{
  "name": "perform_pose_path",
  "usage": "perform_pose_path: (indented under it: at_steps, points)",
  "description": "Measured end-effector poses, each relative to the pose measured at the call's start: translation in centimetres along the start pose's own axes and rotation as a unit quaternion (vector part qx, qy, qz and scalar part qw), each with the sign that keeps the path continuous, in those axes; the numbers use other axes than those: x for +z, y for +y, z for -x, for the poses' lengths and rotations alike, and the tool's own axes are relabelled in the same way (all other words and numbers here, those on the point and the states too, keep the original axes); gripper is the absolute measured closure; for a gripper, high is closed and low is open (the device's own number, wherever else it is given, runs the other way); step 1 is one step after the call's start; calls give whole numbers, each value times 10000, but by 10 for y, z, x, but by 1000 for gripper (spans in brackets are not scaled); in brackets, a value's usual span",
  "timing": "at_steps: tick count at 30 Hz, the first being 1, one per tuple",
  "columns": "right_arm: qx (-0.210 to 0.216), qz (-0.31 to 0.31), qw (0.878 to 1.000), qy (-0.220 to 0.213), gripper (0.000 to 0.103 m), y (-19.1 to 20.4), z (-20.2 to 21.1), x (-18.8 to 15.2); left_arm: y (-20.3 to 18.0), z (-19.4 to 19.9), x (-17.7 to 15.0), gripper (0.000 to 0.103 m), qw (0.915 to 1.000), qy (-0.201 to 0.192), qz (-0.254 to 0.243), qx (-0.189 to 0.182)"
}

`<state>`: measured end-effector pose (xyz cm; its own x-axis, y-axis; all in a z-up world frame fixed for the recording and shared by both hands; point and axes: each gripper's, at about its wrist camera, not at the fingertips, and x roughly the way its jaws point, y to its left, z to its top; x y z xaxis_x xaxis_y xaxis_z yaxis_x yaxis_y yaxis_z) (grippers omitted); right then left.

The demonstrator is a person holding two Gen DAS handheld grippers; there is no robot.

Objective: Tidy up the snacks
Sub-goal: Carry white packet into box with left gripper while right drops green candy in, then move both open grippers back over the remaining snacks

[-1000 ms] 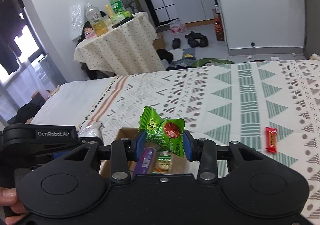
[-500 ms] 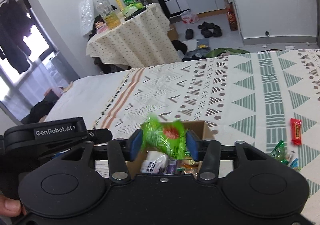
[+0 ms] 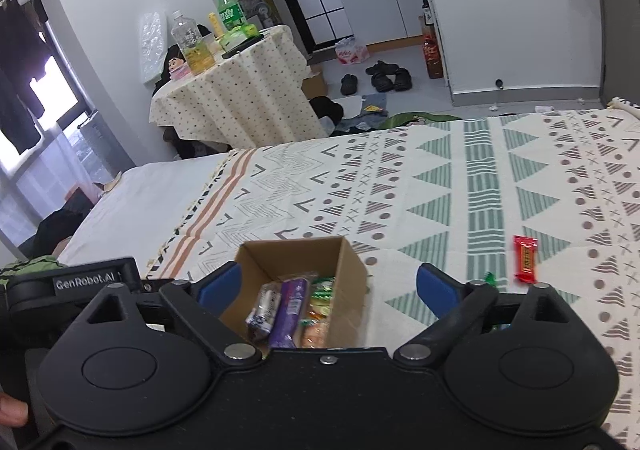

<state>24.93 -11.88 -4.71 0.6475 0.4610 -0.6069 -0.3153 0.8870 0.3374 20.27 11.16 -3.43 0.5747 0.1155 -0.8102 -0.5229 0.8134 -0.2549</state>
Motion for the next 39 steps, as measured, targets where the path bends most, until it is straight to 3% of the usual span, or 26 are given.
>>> perform_pose_path:
  at_steps: [10,16,23,39]
  points:
    - [-234,-142,9994,-188,0,-35,26,-13,-28,13,-24,0,9985,-333,-422,-34]
    - [-290,-174,9992,-229,0,-57,37,-23,-51,12,-40,0,9968,-297,-746,-56]
    - [-403,-208,9987,-214,0,-83,46,-33,-78,5,-60,0,9945,-46,-937,-467]
    - [-617,-483,9966,-238,0,-147,52,-53,-127,-48,-102,0,9893,612,-1256,-424]
